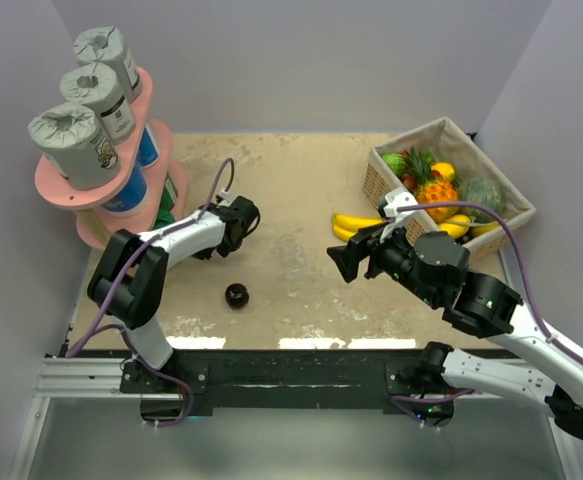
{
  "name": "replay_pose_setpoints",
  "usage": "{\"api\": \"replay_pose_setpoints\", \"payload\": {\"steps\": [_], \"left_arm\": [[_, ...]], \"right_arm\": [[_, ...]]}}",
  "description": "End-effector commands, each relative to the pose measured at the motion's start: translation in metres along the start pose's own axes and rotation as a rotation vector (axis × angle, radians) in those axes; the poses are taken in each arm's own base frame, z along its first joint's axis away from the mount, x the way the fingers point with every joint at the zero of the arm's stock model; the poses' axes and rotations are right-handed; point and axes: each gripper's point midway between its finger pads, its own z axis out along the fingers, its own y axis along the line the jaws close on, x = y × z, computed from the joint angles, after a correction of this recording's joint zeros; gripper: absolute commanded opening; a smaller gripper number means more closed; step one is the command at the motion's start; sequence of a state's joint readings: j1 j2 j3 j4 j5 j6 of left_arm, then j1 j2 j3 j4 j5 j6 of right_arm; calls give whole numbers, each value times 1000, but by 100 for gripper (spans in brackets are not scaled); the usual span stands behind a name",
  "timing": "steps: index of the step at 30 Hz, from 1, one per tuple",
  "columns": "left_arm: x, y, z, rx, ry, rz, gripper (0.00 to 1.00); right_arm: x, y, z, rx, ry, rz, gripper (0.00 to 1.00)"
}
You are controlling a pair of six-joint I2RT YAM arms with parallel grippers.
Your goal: Place and organize the paper towels onto the shelf
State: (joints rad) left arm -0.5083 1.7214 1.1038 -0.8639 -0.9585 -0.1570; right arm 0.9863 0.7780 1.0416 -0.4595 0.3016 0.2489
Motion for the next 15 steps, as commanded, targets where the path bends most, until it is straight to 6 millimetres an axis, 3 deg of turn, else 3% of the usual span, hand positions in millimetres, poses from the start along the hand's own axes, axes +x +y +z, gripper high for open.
{"api": "replay_pose_setpoints", "payload": {"steps": [1, 8, 15], "left_arm": [[-10, 18, 7, -84, 14, -54, 33], [-23, 24, 27, -75, 18, -92, 34], [-23, 23, 45, -79, 64, -84, 34]], "right_arm": [[-6, -5, -4, 20, -32, 5, 82], [-1, -8, -3, 39, -24, 7, 82], [-3, -9, -7, 35, -40, 14, 83]]}}
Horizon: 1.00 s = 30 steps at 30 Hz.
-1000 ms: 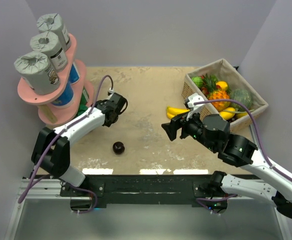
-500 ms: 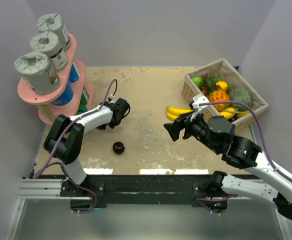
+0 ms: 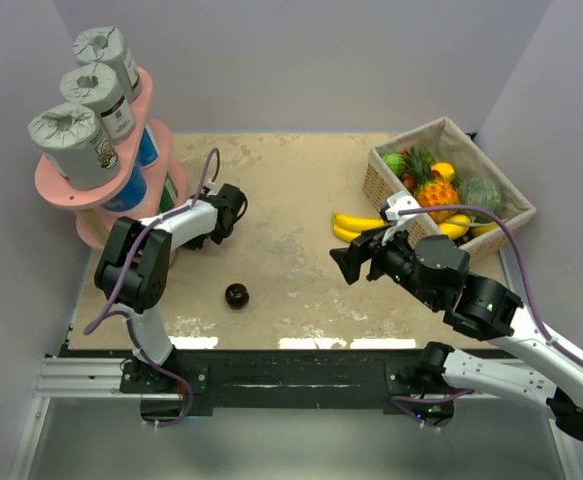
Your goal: Place and organize the paper towels onto the shelf
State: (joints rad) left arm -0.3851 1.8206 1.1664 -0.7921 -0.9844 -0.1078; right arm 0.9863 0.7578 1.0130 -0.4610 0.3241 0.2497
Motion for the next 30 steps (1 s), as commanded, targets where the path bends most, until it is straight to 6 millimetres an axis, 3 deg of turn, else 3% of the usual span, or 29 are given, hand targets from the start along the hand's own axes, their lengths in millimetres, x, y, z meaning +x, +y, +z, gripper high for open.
{"api": "replay_pose_setpoints", "payload": {"steps": [1, 13, 16, 19, 22, 24, 25, 26, 28, 29, 30], "left_arm": [[-18, 10, 8, -30, -13, -47, 34], [-38, 23, 13, -12, -44, -106, 34], [-46, 18, 5, 37, -91, -125, 34], [-63, 13, -16, 110, -190, -148, 34], [-86, 3, -58, 224, -346, -169, 36], [-103, -4, -100, 341, -483, -192, 38], [-107, -6, -114, 391, -527, -203, 39], [-116, -7, -143, 502, -616, -237, 41], [-121, -10, -172, 639, -704, -260, 45], [-126, 5, -196, 701, -794, -319, 47], [-123, -1, -212, 797, -847, -302, 49]], "right_arm": [[-11, -3, -5, 11, -47, 20, 83], [-12, -4, -6, 15, -50, 19, 83], [-11, -3, -5, 13, -44, 25, 83], [-6, -7, -3, 40, -32, 28, 83], [-3, -9, 1, 55, -23, 32, 83], [-1, -9, 6, 68, -10, 34, 84], [-2, -9, 7, 75, -11, 41, 88], [-3, -9, 8, 82, -11, 44, 94], [-4, -9, 13, 93, -7, 57, 99], [-4, -9, 14, 102, -4, 60, 99], [-5, -12, 15, 121, -6, 66, 99]]}}
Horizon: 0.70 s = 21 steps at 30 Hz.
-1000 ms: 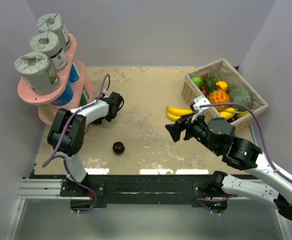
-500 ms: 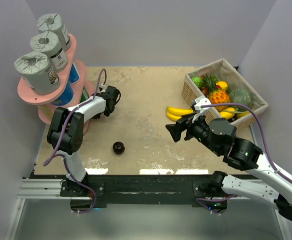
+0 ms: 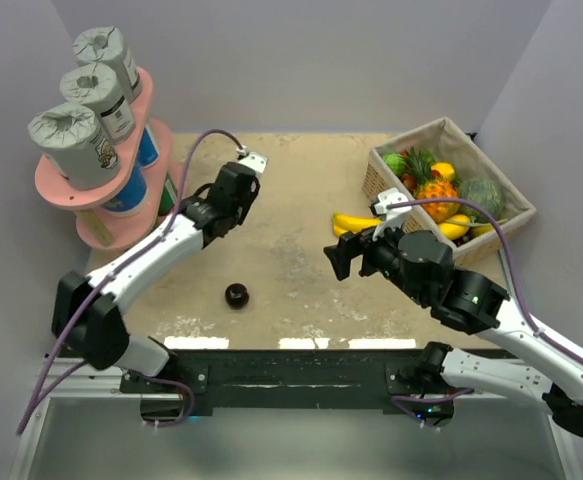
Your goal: Place and organize the paper towels onto the shelf
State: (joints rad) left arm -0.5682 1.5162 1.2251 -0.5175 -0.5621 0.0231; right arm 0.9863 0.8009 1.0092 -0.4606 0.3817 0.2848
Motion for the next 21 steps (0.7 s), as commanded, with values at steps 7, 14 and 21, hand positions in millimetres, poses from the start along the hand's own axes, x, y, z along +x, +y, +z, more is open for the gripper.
{"api": "replay_pose_setpoints", "payload": {"steps": [7, 14, 21], "left_arm": [[-95, -27, -149, 601, -636, -237, 92], [-85, -12, -190, 631, -764, -268, 100], [-62, -10, -188, 604, -786, -278, 100]], "right_arm": [[-22, -20, 11, 198, -76, 188, 99], [-32, -16, 18, 209, -104, 259, 99], [-39, 0, 35, 158, -123, 276, 99]]}}
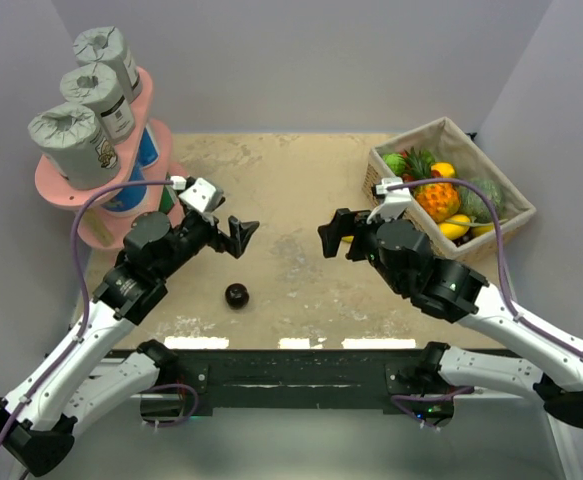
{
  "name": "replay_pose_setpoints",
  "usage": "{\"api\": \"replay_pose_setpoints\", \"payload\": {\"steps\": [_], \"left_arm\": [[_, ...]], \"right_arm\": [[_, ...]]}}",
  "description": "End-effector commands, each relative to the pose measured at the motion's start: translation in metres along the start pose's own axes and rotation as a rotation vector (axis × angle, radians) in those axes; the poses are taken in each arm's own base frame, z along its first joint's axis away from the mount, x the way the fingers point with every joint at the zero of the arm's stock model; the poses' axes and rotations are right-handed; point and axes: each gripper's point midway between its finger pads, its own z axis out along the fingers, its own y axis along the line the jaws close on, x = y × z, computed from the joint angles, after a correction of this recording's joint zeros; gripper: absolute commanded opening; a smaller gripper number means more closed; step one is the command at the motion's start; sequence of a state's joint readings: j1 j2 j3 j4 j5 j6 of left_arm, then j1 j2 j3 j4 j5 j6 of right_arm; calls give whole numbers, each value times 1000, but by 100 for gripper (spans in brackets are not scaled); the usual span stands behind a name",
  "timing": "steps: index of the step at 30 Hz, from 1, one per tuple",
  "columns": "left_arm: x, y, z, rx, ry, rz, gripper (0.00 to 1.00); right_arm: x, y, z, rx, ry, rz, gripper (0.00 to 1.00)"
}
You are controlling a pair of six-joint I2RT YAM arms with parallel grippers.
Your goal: Place and organize the paper towels onto the shelf
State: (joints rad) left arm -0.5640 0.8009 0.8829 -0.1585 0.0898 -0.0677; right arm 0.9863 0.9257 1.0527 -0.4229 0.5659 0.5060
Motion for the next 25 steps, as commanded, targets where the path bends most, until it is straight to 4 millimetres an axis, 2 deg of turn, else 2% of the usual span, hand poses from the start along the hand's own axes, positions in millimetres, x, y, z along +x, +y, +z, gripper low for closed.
{"api": "replay_pose_setpoints", "payload": {"steps": [1, 9, 25], "left_arm": [[-3, -1, -2, 4, -40, -4, 100], [-10, -1, -6, 4, -68, 0, 100], [-13, -2, -9, 11, -82, 5, 100]], "right_arm": [[-26, 22, 10, -34, -68, 78, 99], [-14, 29, 25, -28, -30, 53, 99], [-24, 31, 23, -44, -66, 30, 99]]}}
